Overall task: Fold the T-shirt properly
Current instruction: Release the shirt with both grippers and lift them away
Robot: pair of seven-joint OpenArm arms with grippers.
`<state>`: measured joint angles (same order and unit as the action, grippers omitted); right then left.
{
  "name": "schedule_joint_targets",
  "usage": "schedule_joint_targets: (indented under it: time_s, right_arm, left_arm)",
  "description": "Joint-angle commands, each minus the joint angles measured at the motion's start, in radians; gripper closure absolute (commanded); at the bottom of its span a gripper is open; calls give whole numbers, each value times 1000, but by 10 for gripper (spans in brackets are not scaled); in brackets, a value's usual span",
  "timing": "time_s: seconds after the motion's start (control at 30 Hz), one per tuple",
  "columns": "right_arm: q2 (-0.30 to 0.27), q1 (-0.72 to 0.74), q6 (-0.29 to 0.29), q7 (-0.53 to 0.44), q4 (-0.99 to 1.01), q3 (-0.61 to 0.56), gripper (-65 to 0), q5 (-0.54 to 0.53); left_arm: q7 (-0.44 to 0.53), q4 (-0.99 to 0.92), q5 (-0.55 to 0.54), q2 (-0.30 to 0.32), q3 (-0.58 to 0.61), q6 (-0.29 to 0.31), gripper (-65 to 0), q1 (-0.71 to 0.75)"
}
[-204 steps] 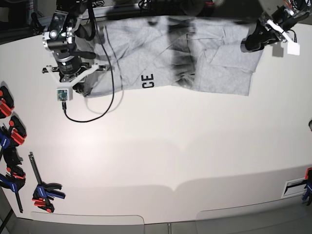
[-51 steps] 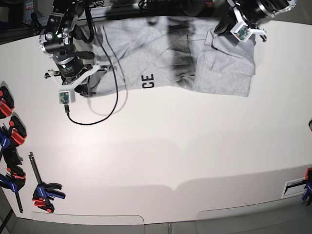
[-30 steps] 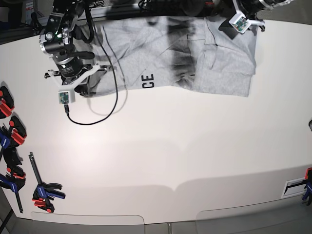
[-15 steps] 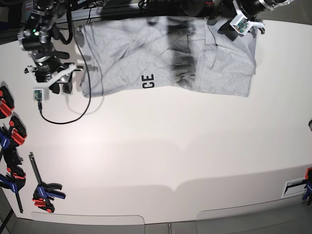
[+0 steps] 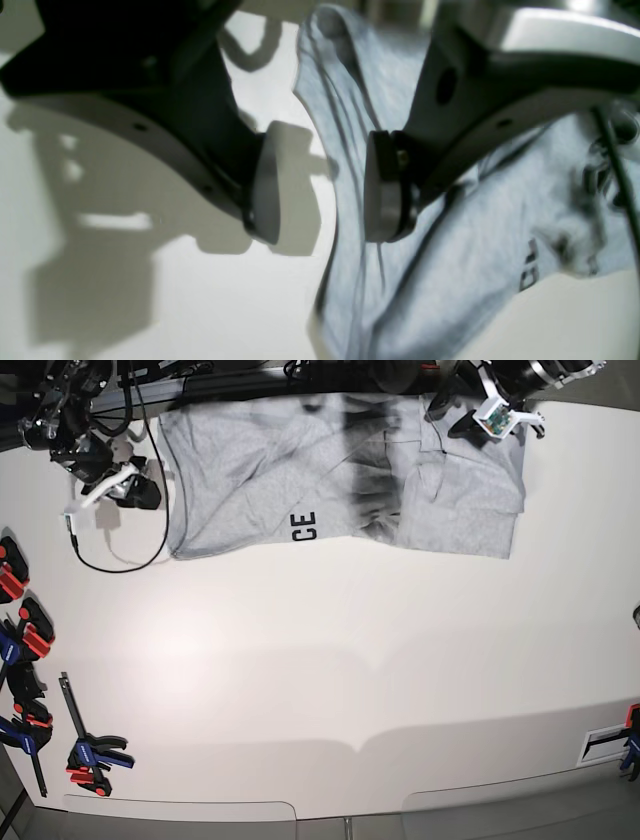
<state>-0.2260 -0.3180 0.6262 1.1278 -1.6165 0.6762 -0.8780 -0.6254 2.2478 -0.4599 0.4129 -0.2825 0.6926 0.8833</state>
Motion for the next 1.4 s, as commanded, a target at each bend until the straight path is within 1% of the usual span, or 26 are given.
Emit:
schedule_joint_targets:
  time_s: [0.0,0.17,0.3,0.57,0.77,0.87,0.93,1.1,1.27,1.3,1.37]
  right_arm:
    - [-19,8,26,0,18,1,-263,-35]
    - [-23,35,56,11,174,-32,-263,-45]
    - [-23,55,56,25,251,-85,-263,-45]
    - [-20,55,55,25,257,-190,-263,-46]
    - [-20,55,56,25,257,-201,-263,-53]
    - [-20,55,58,31,257,-201,-263,-84]
    - [-20,55,72,35,257,-201,-263,-98]
    - [-15,56,72,44,257,-203,-260,-99]
    - [-15,58,72,58,257,-239,-260,-98]
    - [-15,58,72,61,257,-252,-258,-98]
    - [-15,58,72,64,257,-279,-228,-98]
  left_arm:
    - [24,18,-14,5,-5,6,-231,8]
    - [28,19,-17,2,-5,6,-231,8]
    - [27,19,-17,3,-5,6,-231,8]
    - [28,19,-17,3,-5,6,-231,8]
    - [30,18,-17,3,-5,6,-231,8]
    - [62,19,-17,2,-5,6,-230,8]
    - [81,19,-16,0,-5,6,-230,5]
    - [73,19,-16,0,-5,6,-230,-39]
    - [73,19,-12,0,-6,6,-230,-64]
    - [73,19,-12,0,-6,6,-230,-64]
    - [72,19,-12,0,-6,6,-230,-64]
